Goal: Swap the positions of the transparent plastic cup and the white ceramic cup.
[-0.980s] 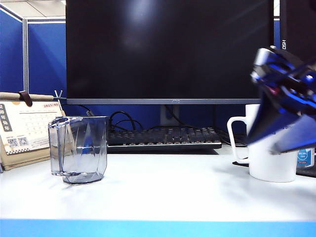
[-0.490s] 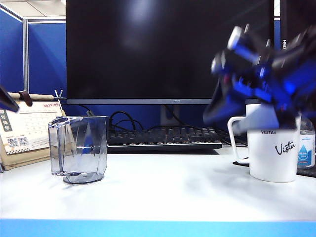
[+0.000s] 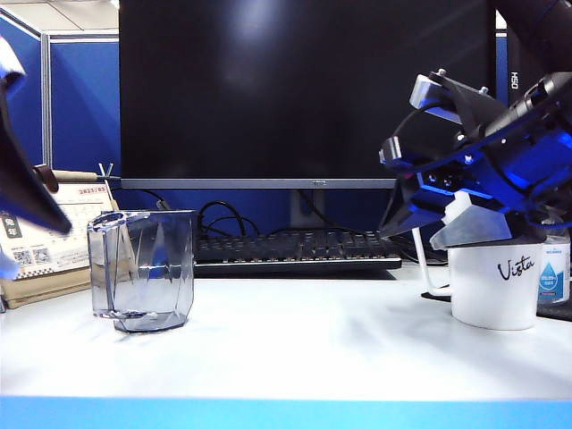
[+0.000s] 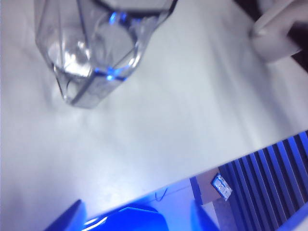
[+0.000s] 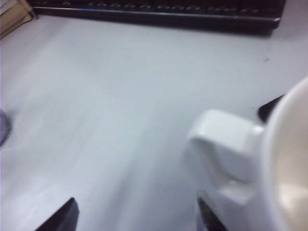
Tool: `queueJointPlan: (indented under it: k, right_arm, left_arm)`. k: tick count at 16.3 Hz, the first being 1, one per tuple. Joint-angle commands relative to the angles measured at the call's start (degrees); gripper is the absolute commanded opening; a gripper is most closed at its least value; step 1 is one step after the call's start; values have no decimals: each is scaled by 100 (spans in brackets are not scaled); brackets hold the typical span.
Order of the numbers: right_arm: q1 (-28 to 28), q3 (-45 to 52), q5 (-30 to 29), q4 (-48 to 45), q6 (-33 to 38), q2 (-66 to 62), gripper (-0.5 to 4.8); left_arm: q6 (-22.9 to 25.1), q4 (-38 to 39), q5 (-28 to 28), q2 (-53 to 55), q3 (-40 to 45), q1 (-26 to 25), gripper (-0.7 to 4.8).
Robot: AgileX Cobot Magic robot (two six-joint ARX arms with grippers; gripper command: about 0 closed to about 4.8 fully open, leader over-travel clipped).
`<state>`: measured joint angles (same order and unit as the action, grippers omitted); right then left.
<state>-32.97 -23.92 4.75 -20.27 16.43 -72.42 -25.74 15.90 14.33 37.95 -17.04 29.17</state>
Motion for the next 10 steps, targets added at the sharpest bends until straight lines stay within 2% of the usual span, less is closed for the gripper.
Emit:
queueJointPlan:
  k: [1, 6, 10]
  right_arm:
    - [-7, -31, 332, -181, -203, 17, 312]
    - [-4, -31, 728, -737, -339, -131, 312]
    - [-2, -31, 732, -1123, -334, -586, 311]
  left_arm:
    - [-22, -269, 9, 339, -4, -2, 293]
    - [-20, -365, 0, 437, -4, -2, 293]
    - [-22, -361, 0, 437, -4, -2, 293]
